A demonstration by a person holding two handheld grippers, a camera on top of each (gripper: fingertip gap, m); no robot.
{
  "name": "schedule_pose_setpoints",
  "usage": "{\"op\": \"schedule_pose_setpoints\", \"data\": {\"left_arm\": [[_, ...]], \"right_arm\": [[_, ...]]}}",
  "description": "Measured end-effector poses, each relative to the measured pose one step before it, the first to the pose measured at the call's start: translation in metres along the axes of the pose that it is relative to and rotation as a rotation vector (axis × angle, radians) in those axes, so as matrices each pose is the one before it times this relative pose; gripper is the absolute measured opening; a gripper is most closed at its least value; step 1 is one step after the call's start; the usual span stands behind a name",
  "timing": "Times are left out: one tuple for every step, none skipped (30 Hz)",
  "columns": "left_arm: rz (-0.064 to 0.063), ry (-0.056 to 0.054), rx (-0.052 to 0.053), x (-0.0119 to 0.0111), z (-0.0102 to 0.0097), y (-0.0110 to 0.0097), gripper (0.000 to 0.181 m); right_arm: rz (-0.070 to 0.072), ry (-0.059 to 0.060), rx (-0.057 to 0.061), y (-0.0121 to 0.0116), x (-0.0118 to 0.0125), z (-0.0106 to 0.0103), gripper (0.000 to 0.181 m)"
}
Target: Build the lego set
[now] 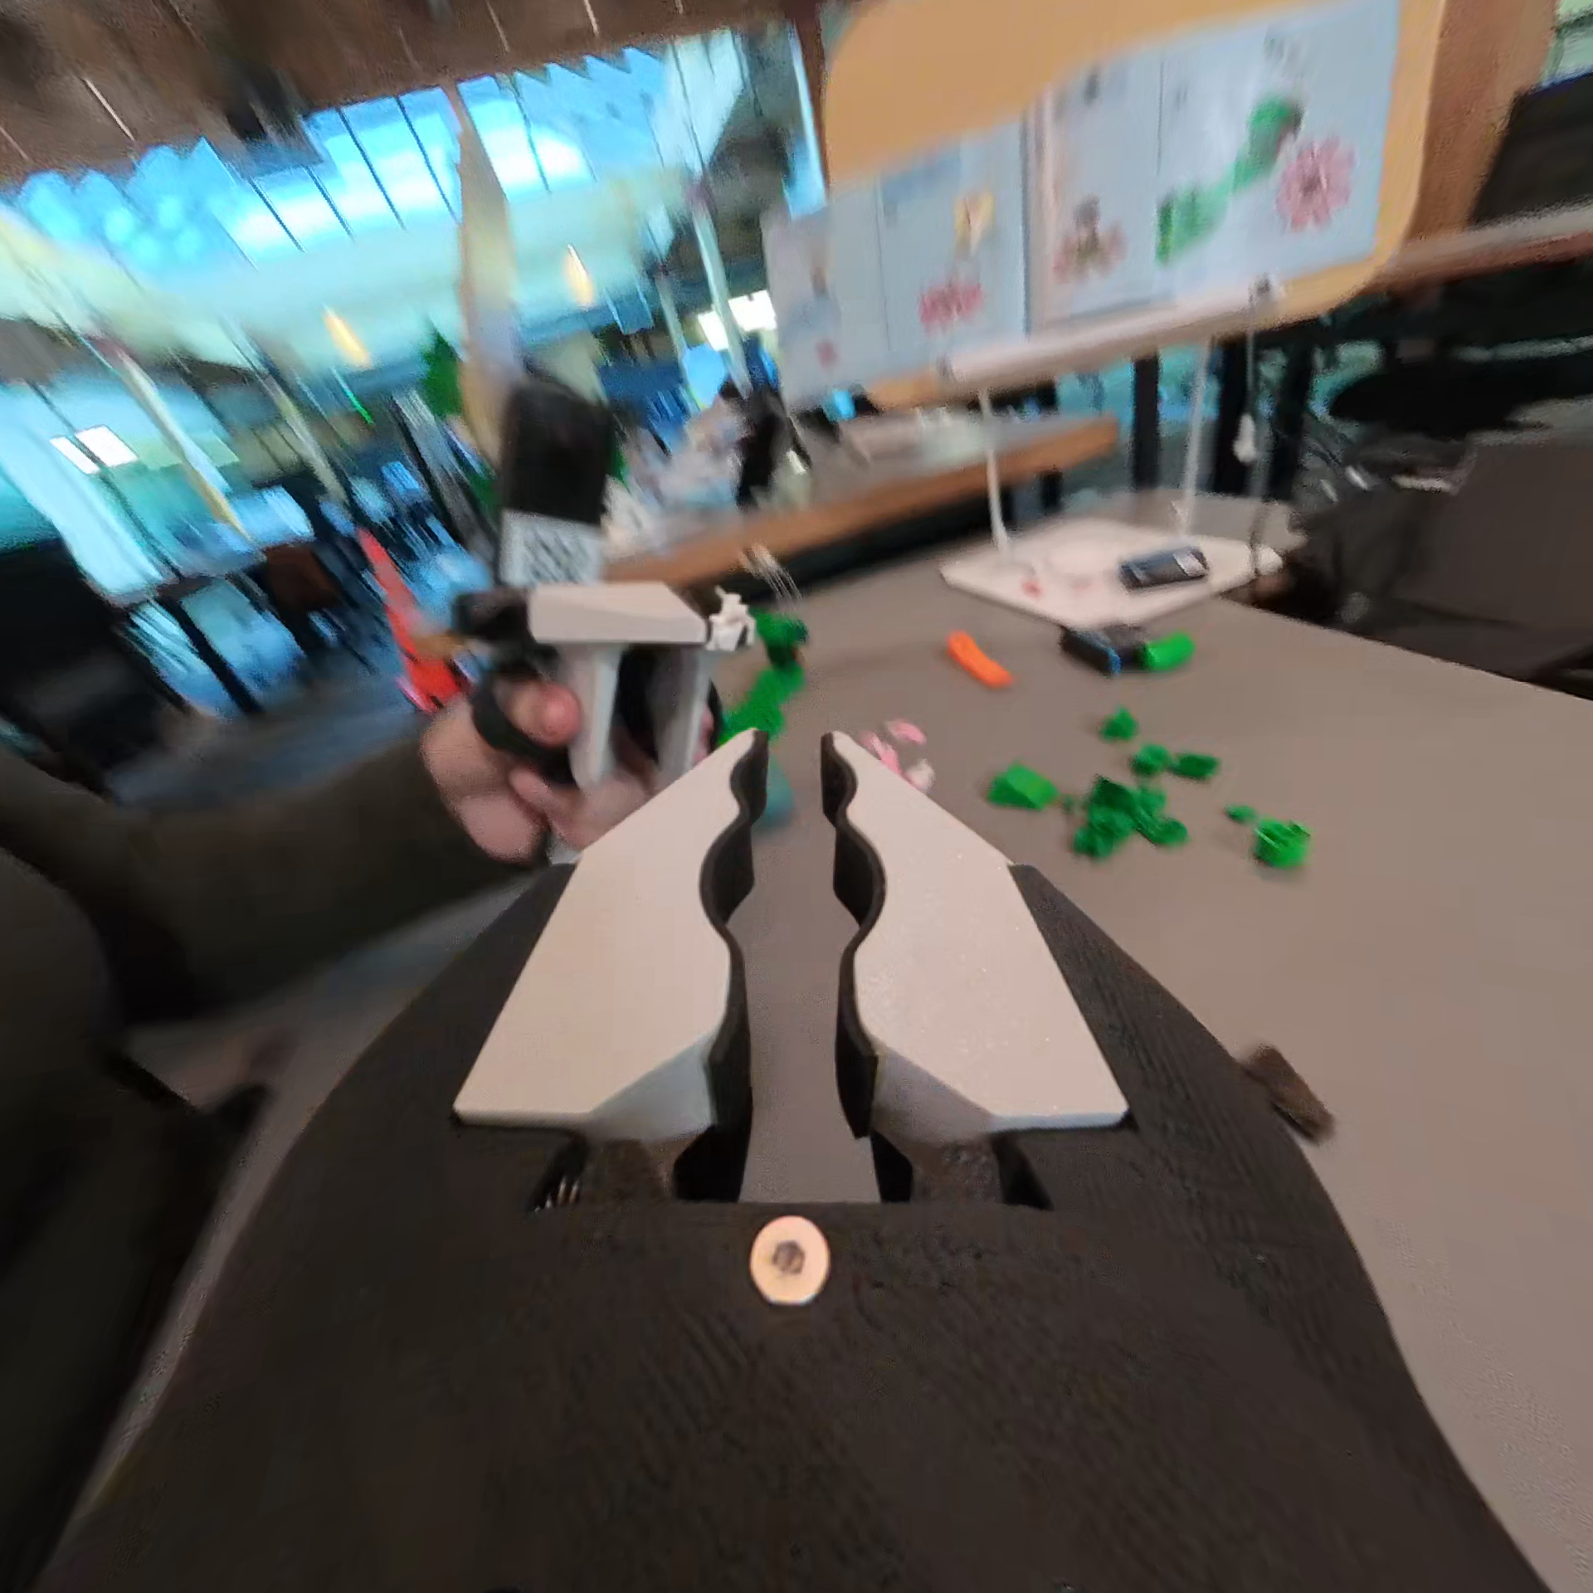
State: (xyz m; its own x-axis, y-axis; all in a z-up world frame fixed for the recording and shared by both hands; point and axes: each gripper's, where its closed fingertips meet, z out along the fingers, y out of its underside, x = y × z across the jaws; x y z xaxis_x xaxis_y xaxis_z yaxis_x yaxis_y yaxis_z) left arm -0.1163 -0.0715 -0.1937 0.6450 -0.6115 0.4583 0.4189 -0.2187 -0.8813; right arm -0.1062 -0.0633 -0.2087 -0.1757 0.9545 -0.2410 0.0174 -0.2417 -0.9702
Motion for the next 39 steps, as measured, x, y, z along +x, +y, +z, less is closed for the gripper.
{"op": "schedule_pose_setpoints", "data": {"left_arm": [[-0.0510, 0.0849, 0.0684, 0.01239, -0.00092, -0.01000, 0.005], [-0.0439, 0.0676, 0.0346, 0.00958, 0.00046, -0.00472, 0.005], [-0.0418, 0.0552, 0.0088, 0.00738, 0.00139, -0.00091, 0.005], [-0.0425, 0.0371, -0.0020, 0.00459, 0.00175, 0.00106, 0.005], [-0.0470, 0.0387, -0.0071, 0.00463, 0.00203, 0.00190, 0.005], [-0.0561, 0.0425, -0.0057, 0.00494, 0.00218, 0.00167, 0.005], [-0.0531, 0.0341, -0.0057, 0.00363, 0.00215, 0.00168, 0.005], [-0.0269, 0.0081, -0.0062, 0.00045, 0.00200, 0.00191, 0.005], [0.0083, -0.0122, -0.0138, -0.00136, 0.00178, 0.00274, 0.005], [0.0371, -0.0276, -0.0244, -0.00247, 0.00166, 0.00376, 0.005], [0.0455, -0.0308, -0.0255, -0.00203, 0.00133, 0.00338, 0.005], [0.0328, -0.0125, -0.0167, 0.00055, 0.00093, 0.00144, 0.005], [0.0224, -0.0015, -0.0105, 0.00163, 0.00022, 0.00018, 0.005], [0.0301, -0.0141, -0.0061, -0.00082, -0.00045, -0.00059, 0.005], [0.0568, -0.0386, -0.0045, -0.00445, -0.00087, -0.00082, 0.004], [0.0661, -0.0454, -0.0100, -0.00614, -0.00037, -0.00022, 0.005], [0.0560, -0.0414, -0.0008, -0.00613, 0.00028, -0.00163, 0.005], [0.0358, -0.0280, 0.0096, -0.00458, 0.00107, -0.00309, 0.005], [0.0093, -0.0032, 0.0048, -0.00193, 0.00205, -0.00268, 0.005], [-0.0157, 0.0119, -0.0026, -0.00086, 0.00292, -0.00141, 0.005], [-0.0320, 0.0071, -0.0102, -0.00235, 0.00336, 0.00024, 0.005], [-0.0345, 0.0099, -0.0129, -0.00213, 0.00310, 0.00113, 0.005], [-0.0313, 0.0292, -0.0186, 0.00114, 0.00274, 0.00219, 0.005], [-0.0297, 0.0292, -0.0267, 0.00152, 0.00226, 0.00356, 0.005], [-0.0253, 0.0205, -0.0330, 0.00075, 0.00171, 0.00470, 0.005], [-0.0160, 0.0175, -0.0292, 0.00075, 0.00110, 0.00442, 0.005], [-0.0126, 0.0205, -0.0209, 0.00160, 0.00047, 0.00341, 0.004], [-0.0123, 0.0292, -0.0134, 0.00330, 0.00001, 0.00251, 0.004], [-0.0130, 0.0314, -0.0030, 0.00366, -0.00054, 0.00122, 0.005], [-0.0189, 0.0252, 0.0022, 0.00257, -0.00103, 0.00026, 0.004], [-0.0210, 0.0222, 0.0068, 0.00191, -0.00151, -0.00047, 0.004], [-0.0240, 0.0225, 0.0081, 0.00165, -0.00185, -0.00056, 0.004], [-0.0256, 0.0222, 0.0082, 0.00147, -0.00227, -0.00071, 0.005], [-0.0205, 0.0140, 0.0093, 0.00045, -0.00241, -0.00055, 0.004], [-0.0136, 0.0083, 0.0056, -0.00010, -0.00244, 0.00001, 0.004], [-0.0100, 0.0059, -0.0012, -0.00036, -0.00216, 0.00104, 0.005], [-0.0062, 0.0029, -0.0030, -0.00054, -0.00189, 0.00142, 0.005], [-0.0049, 0.0031, -0.0034, -0.00068, -0.00155, 0.00166, 0.005], [-0.0043, 0.0044, 0.0008, -0.00053, -0.00113, 0.00153, 0.005]], "right_arm": [[0.0419, -0.0372, 0.0720, -0.01226, -0.00550, -0.00265, 0.011], [0.0216, -0.0291, 0.0542, -0.00911, -0.00505, -0.00186, 0.011], [0.0059, -0.0183, 0.0387, -0.00678, -0.00391, -0.00109, 0.011], [-0.0120, -0.0123, 0.0289, -0.00529, -0.00375, -0.00086, 0.011], [-0.0389, -0.0170, 0.0130, -0.00318, -0.00528, -0.00054, 0.011], [-0.0518, -0.0044, -0.0106, -0.00032, -0.00373, -0.00020, 0.010], [-0.0466, -0.0030, -0.0273, 0.00165, -0.00296, 0.00006, 0.011], [-0.0231, -0.0173, -0.0219, 0.00095, -0.00439, -0.00005, 0.011], [0.0055, -0.0187, -0.0072, -0.00105, -0.00363, -0.00032, 0.011], [0.0132, -0.0109, 0.0077, -0.00300, -0.00182, -0.00086, 0.012], [0.0056, 0.0025, 0.0148, -0.00379, 0.00035, -0.00149, 0.013], [-0.0062, 0.0128, 0.0129, -0.00326, 0.00202, -0.00201, 0.013], [-0.0143, 0.0211, 0.0077, -0.00261, 0.00340, -0.00224, 0.013], [-0.0225, 0.0317, 0.0087, -0.00239, 0.00504, -0.00249, 0.013], [-0.0325, 0.0439, 0.0128, -0.00277, 0.00658, -0.00276, 0.013], [-0.0407, 0.0529, 0.0136, -0.00267, 0.00772, -0.00288, 0.013], [-0.0465, 0.0600, 0.0152, -0.00278, 0.00874, -0.00308, 0.013], [-0.0481, 0.0561, 0.0160, -0.00255, 0.00808, -0.00315, 0.013], [-0.0435, 0.0400, 0.0108, -0.00191, 0.00604, -0.00271, 0.013], [-0.0385, 0.0271, 0.0048, -0.00129, 0.00442, -0.00223, 0.013], [-0.0404, 0.0232, 0.0049, -0.00110, 0.00374, -0.00196, 0.013], [-0.0448, 0.0219, 0.0019, -0.00067, 0.00329, -0.00193, 0.013], [-0.0488, 0.0217, -0.0044, 0.00040, 0.00314, -0.00156, 0.013], [-0.0511, 0.0196, -0.0060, 0.00049, 0.00247, -0.00133, 0.012], [-0.0531, 0.0195, -0.0032, 0.00005, 0.00185, -0.00123, 0.012], [-0.0547, 0.0203, -0.0021, -0.00035, 0.00143, -0.00101, 0.012], [-0.0559, 0.0169, -0.0006, -0.00081, 0.00012, -0.00066, 0.012], [-0.0583, 0.0065, 0.0003, -0.00117, -0.00194, -0.00020, 0.011], [-0.0631, 0.0024, -0.0025, -0.00072, -0.00304, 0.00009, 0.011], [-0.0690, 0.0074, -0.0065, -0.00014, -0.00287, 0.00048, 0.011], [-0.0707, 0.0034, -0.0100, 0.00051, -0.00393, 0.00076, 0.010], [-0.0691, -0.0077, -0.0110, 0.00048, -0.00592, 0.00121, 0.010], [-0.0661, -0.0085, -0.0115, 0.00060, -0.00631, 0.00134, 0.010], [-0.0627, -0.0072, -0.0112, 0.00061, -0.00634, 0.00160, 0.009], [-0.0596, -0.0110, -0.0121, 0.00076, -0.00698, 0.00170, 0.009], [-0.0538, -0.0134, -0.0114, 0.00050, -0.00718, 0.00192, 0.008], [-0.0459, -0.0155, -0.0087, -0.00022, -0.00706, 0.00181, 0.008], [-0.0409, -0.0116, -0.0074, -0.00069, -0.00606, 0.00150, 0.007], [-0.0407, 0.0038, -0.0077, -0.00078, -0.00324, 0.00123, 0.007]]}}
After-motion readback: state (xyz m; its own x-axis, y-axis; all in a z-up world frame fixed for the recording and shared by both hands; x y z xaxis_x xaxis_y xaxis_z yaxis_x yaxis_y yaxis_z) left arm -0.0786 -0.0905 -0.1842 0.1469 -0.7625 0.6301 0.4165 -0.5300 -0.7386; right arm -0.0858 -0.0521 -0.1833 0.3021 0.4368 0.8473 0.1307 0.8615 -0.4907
